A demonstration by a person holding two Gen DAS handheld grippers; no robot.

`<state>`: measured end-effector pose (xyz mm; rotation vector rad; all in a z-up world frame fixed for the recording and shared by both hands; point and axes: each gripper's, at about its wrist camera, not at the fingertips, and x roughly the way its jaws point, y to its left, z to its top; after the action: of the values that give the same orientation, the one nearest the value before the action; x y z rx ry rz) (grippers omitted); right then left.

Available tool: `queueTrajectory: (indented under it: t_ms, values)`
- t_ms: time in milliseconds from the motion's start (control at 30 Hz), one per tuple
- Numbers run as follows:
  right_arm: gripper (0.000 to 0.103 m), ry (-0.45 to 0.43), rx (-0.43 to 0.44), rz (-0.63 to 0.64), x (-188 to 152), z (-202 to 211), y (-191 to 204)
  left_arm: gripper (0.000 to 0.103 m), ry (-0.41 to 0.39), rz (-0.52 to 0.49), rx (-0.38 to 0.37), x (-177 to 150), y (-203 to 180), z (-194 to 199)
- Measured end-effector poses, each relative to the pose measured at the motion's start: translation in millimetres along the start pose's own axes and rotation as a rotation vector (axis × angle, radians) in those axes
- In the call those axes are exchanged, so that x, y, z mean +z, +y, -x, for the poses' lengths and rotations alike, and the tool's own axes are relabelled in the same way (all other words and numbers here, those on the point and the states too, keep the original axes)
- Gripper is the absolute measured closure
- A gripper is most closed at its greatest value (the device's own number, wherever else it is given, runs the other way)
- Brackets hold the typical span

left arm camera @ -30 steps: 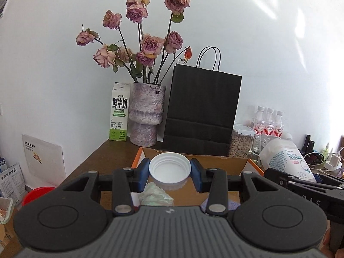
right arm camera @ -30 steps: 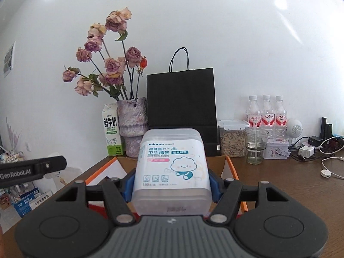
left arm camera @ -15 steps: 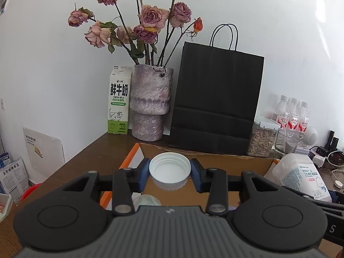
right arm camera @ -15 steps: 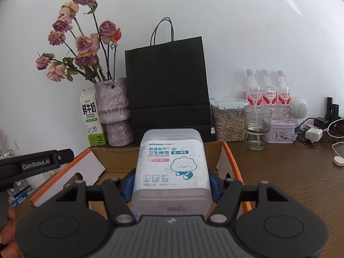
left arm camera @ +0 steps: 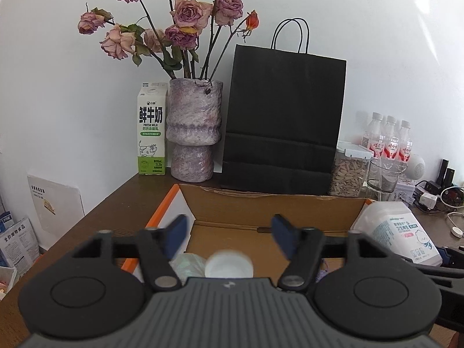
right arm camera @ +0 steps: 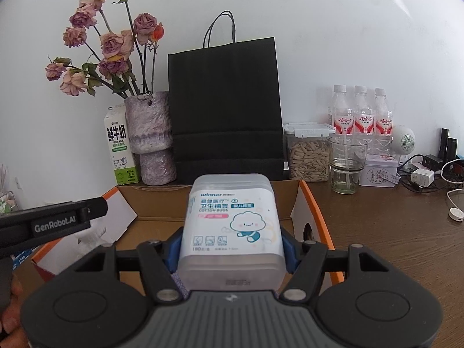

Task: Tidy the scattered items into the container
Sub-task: 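Lower the cap and tub into the box and open both tools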

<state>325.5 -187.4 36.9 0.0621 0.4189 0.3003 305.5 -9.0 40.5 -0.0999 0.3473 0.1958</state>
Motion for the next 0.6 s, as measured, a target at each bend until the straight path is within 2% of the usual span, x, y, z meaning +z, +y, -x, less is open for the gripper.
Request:
queueTrajectory:
  t_ms: [67, 100, 133, 333, 600]
  values:
    - [0.025, -0.005, 0.003, 0.001, 0.8, 2.9, 0.9, 0.008, -0.031, -0.019, 0.018, 0.3, -1.6, 6.0]
    - [0.008, -0.014, -0.003, 0.006, 0.5, 5.2, 2.2, 0.0, -0.04, -0.026, 0.02, 0.9, -2.6, 9.4]
    - [0.001, -0.031, -0.01, 0.017, 0.2, 8.6, 4.2, 0.0, -0.047, -0.031, 0.022, 1.4, -3.3, 12.3]
    - [0.001, -0.06, -0.038, 0.081, 0.4, 21.7, 14.9, 0.0, -0.058, -0.029, 0.04, 2.4, -3.1, 22.5]
    - [0.0, -0.052, -0.046, 0.076, 0.6, 27.7, 15.3, 0.0, -0.044, -0.017, 0.049, 2.0, -1.2, 24.0]
